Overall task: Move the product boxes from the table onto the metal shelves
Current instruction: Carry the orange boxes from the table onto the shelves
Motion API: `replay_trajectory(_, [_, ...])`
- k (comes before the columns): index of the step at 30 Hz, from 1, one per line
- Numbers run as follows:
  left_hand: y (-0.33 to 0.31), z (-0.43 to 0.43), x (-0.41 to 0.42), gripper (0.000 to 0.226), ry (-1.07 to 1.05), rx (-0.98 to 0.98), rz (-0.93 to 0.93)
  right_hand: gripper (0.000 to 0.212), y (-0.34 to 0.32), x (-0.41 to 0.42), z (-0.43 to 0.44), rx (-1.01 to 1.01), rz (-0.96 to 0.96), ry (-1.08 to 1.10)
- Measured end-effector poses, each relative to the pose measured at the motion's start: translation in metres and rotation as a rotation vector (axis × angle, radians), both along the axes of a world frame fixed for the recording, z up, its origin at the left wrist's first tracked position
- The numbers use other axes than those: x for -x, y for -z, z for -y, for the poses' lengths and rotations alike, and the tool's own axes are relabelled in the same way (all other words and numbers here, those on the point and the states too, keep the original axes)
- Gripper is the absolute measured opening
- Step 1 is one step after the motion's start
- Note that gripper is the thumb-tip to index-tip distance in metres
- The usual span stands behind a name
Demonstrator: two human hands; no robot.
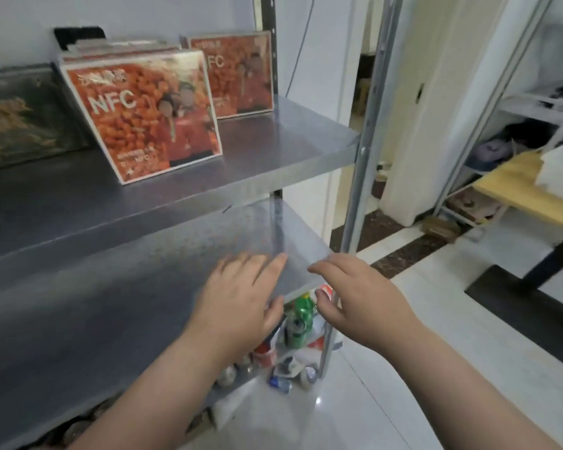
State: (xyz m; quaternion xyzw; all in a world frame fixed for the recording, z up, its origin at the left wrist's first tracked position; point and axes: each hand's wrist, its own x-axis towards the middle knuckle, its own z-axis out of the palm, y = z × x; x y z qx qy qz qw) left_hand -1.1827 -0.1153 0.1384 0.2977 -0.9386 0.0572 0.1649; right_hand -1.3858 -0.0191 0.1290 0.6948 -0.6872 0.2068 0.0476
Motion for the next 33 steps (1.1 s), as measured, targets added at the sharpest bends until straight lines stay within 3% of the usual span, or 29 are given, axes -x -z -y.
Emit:
replay_trajectory(7, [0.072,-0.084,0.038,0.039,0.271,-0.198,0.081,0.037,0.069,0.01,-0.144,-0.288,0.073,0.274])
replay_trajectory(13, [0.116,-0.194,0.066,0.051,0.463,-0.303,0.471,0.039,0.12,-0.017,-0.292,-0.506,0.181,0.507])
replay_trajectory(18, [0.136,-0.29,0.086,0.052,0.753,-0.275,0.61,0.039,0.152,-0.068,-0.414,-0.588,0.342,0.776])
replay_trajectory(25, [0.153,-0.391,0.097,0.053,1.179,-0.245,0.704,0.034,0.167,-0.159,-0.522,-0.624,0.483,1.173])
replay_trajectory(29, [0.161,-0.431,0.092,0.069,1.463,-0.185,0.742,0.034,0.166,-0.214,-0.539,-0.595,0.534,1.445])
replay_trajectory(33, [0.168,-0.463,0.079,0.054,1.701,-0.154,0.779,0.036,0.157,-0.277,-0.531,-0.501,0.633,1.747])
